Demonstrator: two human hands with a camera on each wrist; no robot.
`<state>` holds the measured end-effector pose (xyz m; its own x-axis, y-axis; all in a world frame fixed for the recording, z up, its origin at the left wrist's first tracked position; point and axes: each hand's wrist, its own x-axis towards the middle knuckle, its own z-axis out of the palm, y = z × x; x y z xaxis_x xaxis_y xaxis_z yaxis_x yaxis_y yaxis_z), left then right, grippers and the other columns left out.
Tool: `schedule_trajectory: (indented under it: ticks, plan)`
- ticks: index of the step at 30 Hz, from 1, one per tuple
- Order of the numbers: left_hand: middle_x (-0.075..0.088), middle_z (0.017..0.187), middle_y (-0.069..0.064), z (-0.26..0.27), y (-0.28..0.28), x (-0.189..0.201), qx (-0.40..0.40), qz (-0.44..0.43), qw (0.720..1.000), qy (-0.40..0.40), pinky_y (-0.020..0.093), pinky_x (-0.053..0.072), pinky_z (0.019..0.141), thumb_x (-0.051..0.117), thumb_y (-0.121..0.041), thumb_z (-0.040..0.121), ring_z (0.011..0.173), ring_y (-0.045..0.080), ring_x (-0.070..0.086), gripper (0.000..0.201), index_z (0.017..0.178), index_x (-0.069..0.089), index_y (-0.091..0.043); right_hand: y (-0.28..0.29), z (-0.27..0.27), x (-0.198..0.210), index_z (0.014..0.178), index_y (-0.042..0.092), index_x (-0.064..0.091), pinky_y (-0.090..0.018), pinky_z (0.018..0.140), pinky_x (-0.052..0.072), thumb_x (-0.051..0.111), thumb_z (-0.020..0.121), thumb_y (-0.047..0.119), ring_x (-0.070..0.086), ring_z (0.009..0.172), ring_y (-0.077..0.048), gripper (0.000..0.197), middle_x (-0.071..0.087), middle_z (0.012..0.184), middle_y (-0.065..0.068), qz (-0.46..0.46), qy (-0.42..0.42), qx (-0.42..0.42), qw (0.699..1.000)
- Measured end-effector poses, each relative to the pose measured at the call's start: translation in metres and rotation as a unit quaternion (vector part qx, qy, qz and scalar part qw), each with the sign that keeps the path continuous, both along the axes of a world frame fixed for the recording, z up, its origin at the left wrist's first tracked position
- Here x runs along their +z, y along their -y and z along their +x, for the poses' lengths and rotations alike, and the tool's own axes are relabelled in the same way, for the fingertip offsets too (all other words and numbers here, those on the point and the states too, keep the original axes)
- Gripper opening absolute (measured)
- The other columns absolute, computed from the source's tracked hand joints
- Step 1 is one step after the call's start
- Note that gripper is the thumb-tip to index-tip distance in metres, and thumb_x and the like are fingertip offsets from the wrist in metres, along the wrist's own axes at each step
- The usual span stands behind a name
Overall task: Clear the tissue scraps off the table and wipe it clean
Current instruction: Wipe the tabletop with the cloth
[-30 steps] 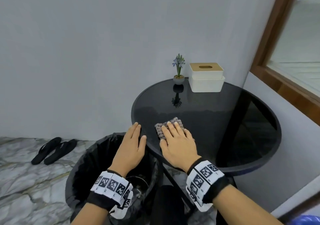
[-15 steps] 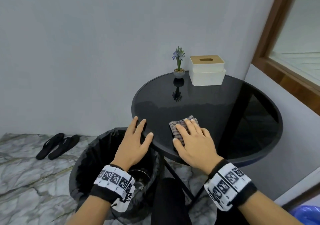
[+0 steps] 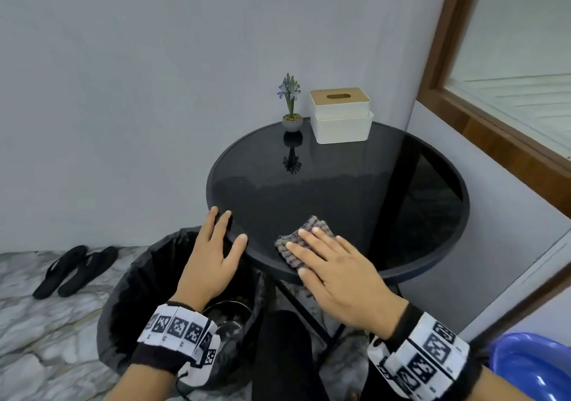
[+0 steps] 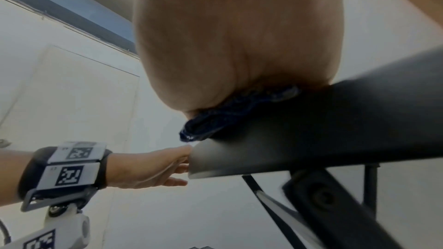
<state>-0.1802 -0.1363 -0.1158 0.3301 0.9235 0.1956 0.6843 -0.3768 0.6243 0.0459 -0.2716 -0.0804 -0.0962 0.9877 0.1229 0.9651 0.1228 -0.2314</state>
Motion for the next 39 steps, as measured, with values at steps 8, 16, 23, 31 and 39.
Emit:
schedule_trajectory:
  ticks: [8, 16, 23, 31, 39]
  plan:
    - [0.001, 0.162, -0.019, 0.003, 0.003, 0.003, 0.008, -0.003, 1.0, -0.01, 0.027, 0.02, 0.108, 0.037, -0.062, 0.094, 0.148, 0.005, 0.01, 0.066, 0.153, 0.022, -0.036, 0.008, 0.062, 0.002, 0.151, 0.038, 0.018, -0.034, 0.119, 0.011, 0.004, 0.088, 0.055, 0.006, 0.148, -0.009, 0.067, 0.014, 0.161, 0.01, -0.017, 0.029, -0.126, 0.991]
    - [0.009, 0.162, -0.011, 0.011, 0.009, 0.009, 0.018, -0.01, 1.0, -0.014, 0.036, 0.015, 0.118, 0.042, -0.058, 0.094, 0.15, 0.009, 0.003, 0.067, 0.153, 0.026, -0.028, -0.025, 0.032, -0.002, 0.151, 0.034, 0.023, -0.041, 0.12, 0.01, 0.015, 0.092, 0.051, 0.009, 0.149, -0.013, 0.062, 0.019, 0.161, 0.005, -0.003, 0.01, -0.112, 0.994]
    - [0.022, 0.16, -0.004, 0.018, 0.014, 0.014, 0.008, 0.029, 0.999, -0.026, 0.042, 0.015, 0.121, 0.044, -0.055, 0.095, 0.149, 0.017, 0.007, 0.062, 0.147, 0.037, -0.022, 0.003, 0.05, -0.003, 0.149, 0.035, 0.028, -0.038, 0.12, 0.016, 0.017, 0.092, 0.052, 0.013, 0.148, -0.01, 0.061, 0.021, 0.16, 0.008, -0.001, 0.005, -0.067, 0.998]
    - [0.03, 0.157, -0.003, 0.035, 0.024, 0.024, -0.02, 0.084, 0.996, -0.022, 0.025, 0.013, 0.116, 0.05, -0.05, 0.095, 0.149, 0.013, 0.014, 0.061, 0.146, 0.041, -0.018, -0.021, 0.054, -0.002, 0.147, 0.019, 0.035, -0.045, 0.118, 0.018, 0.027, 0.093, 0.052, 0.022, 0.146, -0.022, 0.065, 0.033, 0.155, -0.006, 0.013, 0.031, -0.103, 0.994]
    - [0.038, 0.151, -0.002, 0.074, 0.03, 0.028, -0.063, 0.116, 0.991, -0.012, 0.02, 0.017, 0.113, 0.051, -0.045, 0.096, 0.143, 0.012, 0.028, 0.056, 0.142, 0.046, -0.014, -0.028, 0.035, 0.001, 0.153, 0.025, 0.02, -0.042, 0.121, 0.006, 0.026, 0.1, 0.046, 0.006, 0.149, -0.016, 0.058, 0.015, 0.162, 0.0, -0.017, 0.014, -0.045, 0.999]
